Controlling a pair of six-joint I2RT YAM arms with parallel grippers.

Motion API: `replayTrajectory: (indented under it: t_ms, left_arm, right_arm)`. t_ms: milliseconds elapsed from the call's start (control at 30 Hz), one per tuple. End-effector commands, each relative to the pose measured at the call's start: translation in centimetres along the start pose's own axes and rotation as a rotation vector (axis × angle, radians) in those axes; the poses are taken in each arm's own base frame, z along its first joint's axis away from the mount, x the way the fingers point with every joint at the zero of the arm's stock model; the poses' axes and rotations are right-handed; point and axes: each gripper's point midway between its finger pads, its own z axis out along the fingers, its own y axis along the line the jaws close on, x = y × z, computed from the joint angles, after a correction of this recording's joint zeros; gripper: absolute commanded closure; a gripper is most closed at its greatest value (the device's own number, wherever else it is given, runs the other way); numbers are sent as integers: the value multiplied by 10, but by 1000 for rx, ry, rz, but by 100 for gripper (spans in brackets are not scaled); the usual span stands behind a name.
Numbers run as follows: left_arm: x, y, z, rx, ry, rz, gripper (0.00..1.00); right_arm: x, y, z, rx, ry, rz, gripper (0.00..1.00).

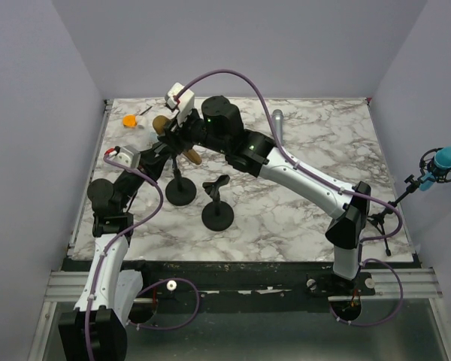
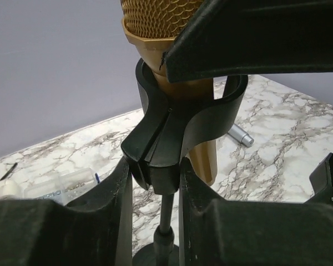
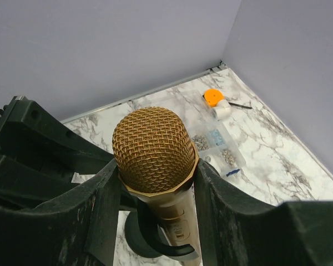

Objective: Remove the microphone from the stand

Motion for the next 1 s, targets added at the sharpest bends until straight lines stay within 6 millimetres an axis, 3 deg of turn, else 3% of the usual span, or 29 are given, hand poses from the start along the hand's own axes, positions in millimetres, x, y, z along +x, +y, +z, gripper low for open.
replayTrajectory:
  t_ms: [0, 133, 267, 467, 600, 767, 867, 967]
  left_arm:
    - [-4, -3, -1, 11, 3, 75, 100]
    - [0, -5, 0, 26, 22, 61, 100]
    - [2, -7, 0, 35, 33, 52, 100]
    - [6, -7, 1, 33, 55, 40, 100]
    - [10, 0, 2, 2, 81, 38, 100]
    - [10, -1, 2, 4, 99, 22, 100]
    - [11, 1, 1, -16, 118, -3, 96]
    - [9, 3, -2, -46, 116, -4, 92]
  right_arm:
    - [-3, 13, 4, -25, -6, 23, 75]
    - [-20, 2, 3, 48, -41, 47, 79]
    - [-52, -26, -11, 197, -119, 78, 80]
    - [-110, -77, -56, 475, -276, 147, 79]
    - [-135, -109, -95, 674, -381, 186, 79]
    - [-139, -130, -133, 808, -426, 189, 78]
    - [-128, -139, -150, 867, -402, 177, 78]
    - [-103, -149, -167, 912, -354, 162, 78]
